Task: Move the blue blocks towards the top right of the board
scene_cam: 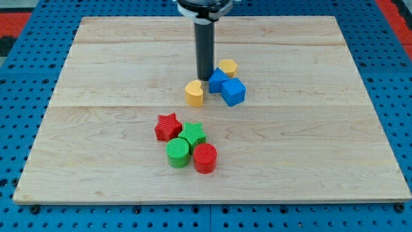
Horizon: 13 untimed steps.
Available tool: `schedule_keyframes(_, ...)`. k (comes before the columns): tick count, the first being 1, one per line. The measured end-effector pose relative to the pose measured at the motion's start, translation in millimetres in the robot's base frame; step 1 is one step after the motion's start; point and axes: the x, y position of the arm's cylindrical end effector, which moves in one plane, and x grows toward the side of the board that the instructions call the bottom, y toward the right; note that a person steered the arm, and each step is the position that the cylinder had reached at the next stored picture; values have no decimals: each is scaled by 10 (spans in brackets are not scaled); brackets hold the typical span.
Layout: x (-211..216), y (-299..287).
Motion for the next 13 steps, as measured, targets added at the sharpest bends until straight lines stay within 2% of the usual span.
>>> schedule_keyframes(2, 386, 389)
schedule_keyframes(3, 507, 24)
schedule_keyframes(4, 787, 318)
schedule_keyframes(6, 881, 367)
schedule_keyframes(8, 764, 602)
schedule_keyframes(10, 230, 793)
schedule_keyframes(11, 200, 313)
schedule_keyframes(12, -75, 879)
schedule_keyframes(13, -149, 1128)
